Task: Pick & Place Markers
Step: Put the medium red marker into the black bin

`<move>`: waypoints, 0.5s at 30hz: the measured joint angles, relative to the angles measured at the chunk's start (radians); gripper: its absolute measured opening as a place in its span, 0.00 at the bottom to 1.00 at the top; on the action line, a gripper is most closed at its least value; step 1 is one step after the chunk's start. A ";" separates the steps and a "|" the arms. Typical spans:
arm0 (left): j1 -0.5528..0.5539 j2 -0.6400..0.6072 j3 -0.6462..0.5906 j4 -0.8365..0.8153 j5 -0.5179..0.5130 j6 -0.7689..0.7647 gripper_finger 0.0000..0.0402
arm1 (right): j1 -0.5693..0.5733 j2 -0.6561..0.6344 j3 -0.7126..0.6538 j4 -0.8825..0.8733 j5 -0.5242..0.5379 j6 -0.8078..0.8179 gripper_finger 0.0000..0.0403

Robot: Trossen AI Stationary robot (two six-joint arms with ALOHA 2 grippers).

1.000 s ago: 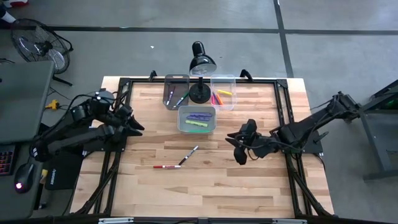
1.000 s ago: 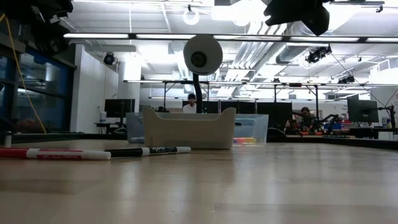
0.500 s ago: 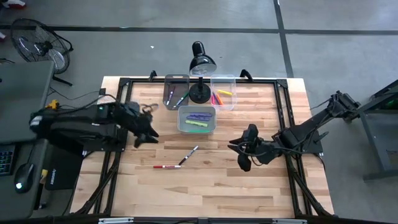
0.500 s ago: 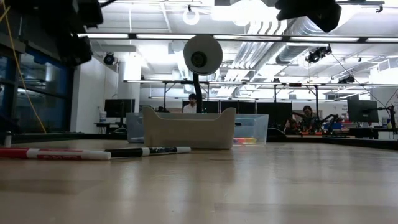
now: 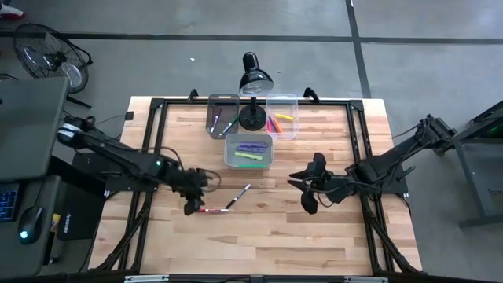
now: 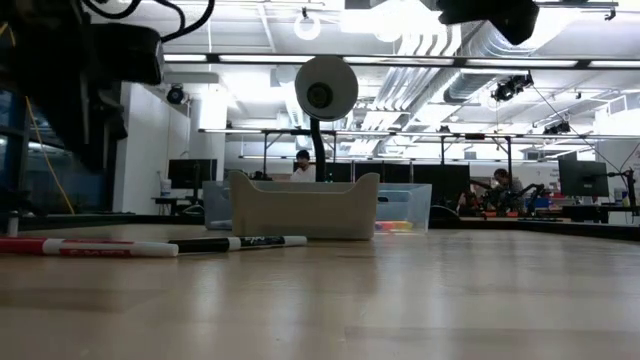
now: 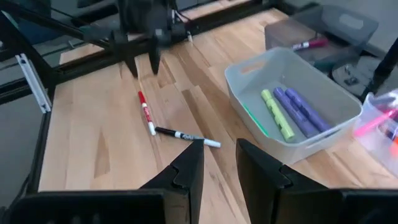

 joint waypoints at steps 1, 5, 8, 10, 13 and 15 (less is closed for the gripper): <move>-0.020 0.028 0.000 0.013 -0.009 -0.018 0.47 | -0.001 -0.011 0.000 0.001 0.002 -0.007 0.21; -0.086 0.151 0.065 0.020 -0.045 -0.051 0.47 | -0.001 -0.084 0.000 0.001 0.029 -0.054 0.21; -0.128 0.242 0.146 -0.014 -0.075 -0.019 0.47 | -0.007 -0.146 0.000 0.003 0.041 -0.100 0.21; -0.151 0.307 0.203 -0.061 -0.100 0.014 0.47 | -0.019 -0.175 0.000 0.006 0.010 -0.114 0.21; -0.177 0.411 0.283 -0.101 -0.127 0.065 0.47 | -0.028 -0.193 0.000 0.007 -0.049 -0.139 0.21; -0.186 0.476 0.329 -0.134 -0.129 0.092 0.47 | -0.027 -0.196 0.000 0.007 -0.060 -0.142 0.21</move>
